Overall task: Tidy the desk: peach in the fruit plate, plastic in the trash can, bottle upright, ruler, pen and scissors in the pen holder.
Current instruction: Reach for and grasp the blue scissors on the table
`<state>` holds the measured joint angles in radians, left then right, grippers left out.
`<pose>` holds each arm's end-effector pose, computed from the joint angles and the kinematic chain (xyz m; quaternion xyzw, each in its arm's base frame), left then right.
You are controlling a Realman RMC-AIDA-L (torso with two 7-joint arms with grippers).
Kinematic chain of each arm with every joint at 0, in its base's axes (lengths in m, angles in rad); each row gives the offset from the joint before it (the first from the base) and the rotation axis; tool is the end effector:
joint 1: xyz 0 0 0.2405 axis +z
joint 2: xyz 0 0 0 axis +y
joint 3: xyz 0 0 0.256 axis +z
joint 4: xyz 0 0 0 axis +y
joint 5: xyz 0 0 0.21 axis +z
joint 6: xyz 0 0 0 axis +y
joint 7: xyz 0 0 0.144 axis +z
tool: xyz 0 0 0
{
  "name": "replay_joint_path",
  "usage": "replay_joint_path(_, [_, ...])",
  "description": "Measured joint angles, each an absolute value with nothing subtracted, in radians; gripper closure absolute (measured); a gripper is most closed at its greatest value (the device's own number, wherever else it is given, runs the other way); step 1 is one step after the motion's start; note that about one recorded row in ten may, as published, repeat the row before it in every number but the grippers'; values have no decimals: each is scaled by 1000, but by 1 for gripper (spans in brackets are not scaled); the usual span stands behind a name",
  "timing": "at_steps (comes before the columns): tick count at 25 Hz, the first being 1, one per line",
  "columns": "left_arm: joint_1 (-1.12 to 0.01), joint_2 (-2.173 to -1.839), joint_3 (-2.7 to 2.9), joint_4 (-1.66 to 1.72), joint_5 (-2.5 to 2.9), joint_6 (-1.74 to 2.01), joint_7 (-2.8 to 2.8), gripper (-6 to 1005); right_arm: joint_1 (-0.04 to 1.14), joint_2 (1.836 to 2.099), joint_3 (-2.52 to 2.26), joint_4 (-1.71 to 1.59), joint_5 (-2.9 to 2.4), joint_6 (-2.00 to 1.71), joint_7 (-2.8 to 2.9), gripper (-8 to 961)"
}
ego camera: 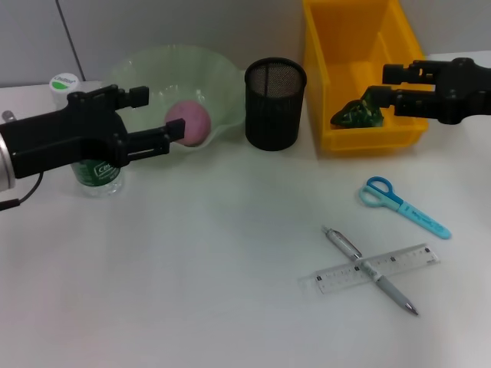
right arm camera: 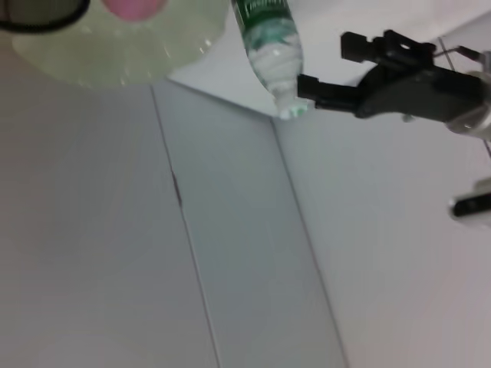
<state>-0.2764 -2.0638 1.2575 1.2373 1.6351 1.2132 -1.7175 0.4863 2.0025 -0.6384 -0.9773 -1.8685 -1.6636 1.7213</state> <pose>-0.1975 0.3397 0.0283 -0.9264 -0.1784 -0.2455 0.2229 0.2428 0.3469 0.1003 -0.9097 0.2395 0.2804 0.1908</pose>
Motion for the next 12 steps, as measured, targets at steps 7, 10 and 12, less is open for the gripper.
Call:
replay_joint_path(7, [-278, -2066, 1252, 1186, 1637, 1209, -1662, 197, 537, 2029, -685, -1108, -2029, -1667, 1874, 346])
replay_joint_path(10, [-284, -2066, 1251, 1166, 1633, 1205, -1646, 197, 544, 2032, -774, -1180, -2066, -1673, 1944, 346])
replay_joint_path(12, [-285, -2067, 1251, 1164, 1631, 1203, -1639, 197, 552, 2027, -818, -1207, -2083, -1674, 2000, 346])
